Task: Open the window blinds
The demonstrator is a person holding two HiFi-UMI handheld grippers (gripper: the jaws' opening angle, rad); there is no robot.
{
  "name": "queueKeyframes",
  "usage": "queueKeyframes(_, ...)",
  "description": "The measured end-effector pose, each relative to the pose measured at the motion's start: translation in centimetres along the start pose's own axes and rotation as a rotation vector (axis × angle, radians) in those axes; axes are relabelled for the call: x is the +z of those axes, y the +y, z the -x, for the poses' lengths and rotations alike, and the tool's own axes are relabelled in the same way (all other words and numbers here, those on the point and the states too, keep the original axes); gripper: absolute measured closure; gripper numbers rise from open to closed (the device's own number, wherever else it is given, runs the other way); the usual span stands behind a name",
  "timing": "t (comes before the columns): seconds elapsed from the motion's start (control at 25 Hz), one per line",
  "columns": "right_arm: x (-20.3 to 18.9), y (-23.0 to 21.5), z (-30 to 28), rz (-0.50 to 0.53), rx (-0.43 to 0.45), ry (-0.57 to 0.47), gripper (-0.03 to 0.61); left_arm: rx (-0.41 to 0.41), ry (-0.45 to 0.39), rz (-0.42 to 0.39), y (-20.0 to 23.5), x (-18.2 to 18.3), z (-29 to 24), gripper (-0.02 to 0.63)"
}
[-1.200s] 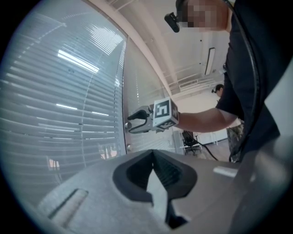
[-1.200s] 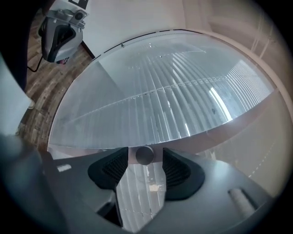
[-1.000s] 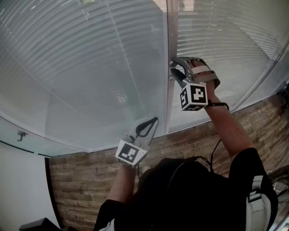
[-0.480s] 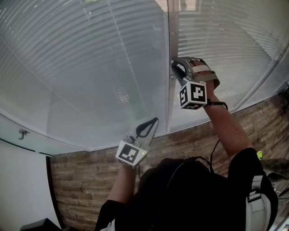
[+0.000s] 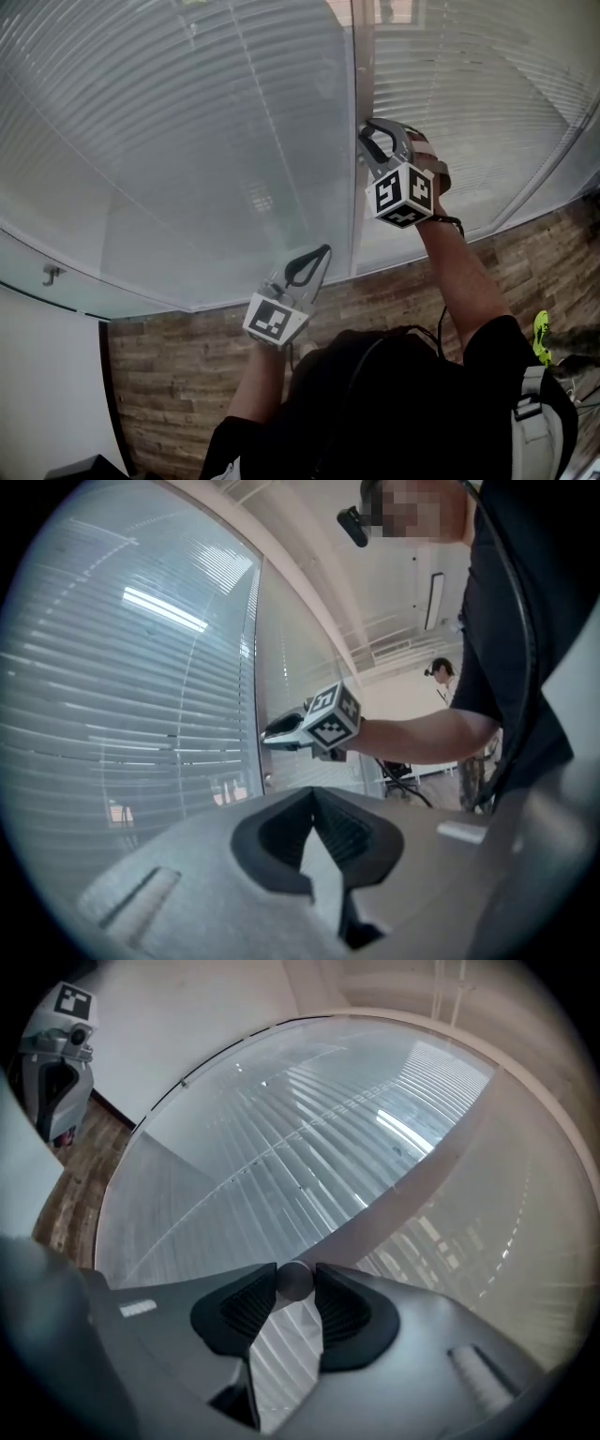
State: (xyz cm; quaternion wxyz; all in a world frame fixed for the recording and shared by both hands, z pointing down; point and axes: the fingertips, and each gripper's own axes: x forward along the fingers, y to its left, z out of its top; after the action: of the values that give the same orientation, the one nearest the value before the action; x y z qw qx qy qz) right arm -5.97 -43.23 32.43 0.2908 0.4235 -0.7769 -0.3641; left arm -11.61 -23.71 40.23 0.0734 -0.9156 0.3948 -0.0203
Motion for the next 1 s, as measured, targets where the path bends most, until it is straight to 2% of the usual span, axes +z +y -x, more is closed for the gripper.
queueKeyframes(0.2,-0.1,-0.5,0.0,-0.214,-0.024,-0.027,0.448,0.013,0.006,0.015,0.1,0.1,0.4,0.609)
queueKeyframes(0.56,-1.6,-1.2,-0.3,-0.919,-0.002,-0.169,0.445,0.006,0.023,0.023,-0.4,0.2,0.6,0.609)
queueKeyframes(0.68,-1.7,-1.4,-0.2,-1.078,-0.006,-0.201,0.445,-0.001,0.022,0.023,-0.7,0.2,0.4,0.609)
queueKeyframes(0.76,-1.7,-1.5,-0.2,-1.122,-0.012,-0.209,0.445,-0.002,0.024,0.023,-0.7,0.3,0.4,0.609)
queueKeyframes(0.88,-1.6,-1.4,-0.2,-1.063,-0.025,-0.200,0.446,0.002,0.022,0.026,-0.8,0.3,0.6,0.609)
queueKeyframes(1.0,-1.6,-1.4,-0.1,-1.054,-0.022,-0.199,0.446,0.011,0.004,0.021,-0.6,0.1,0.7,0.610)
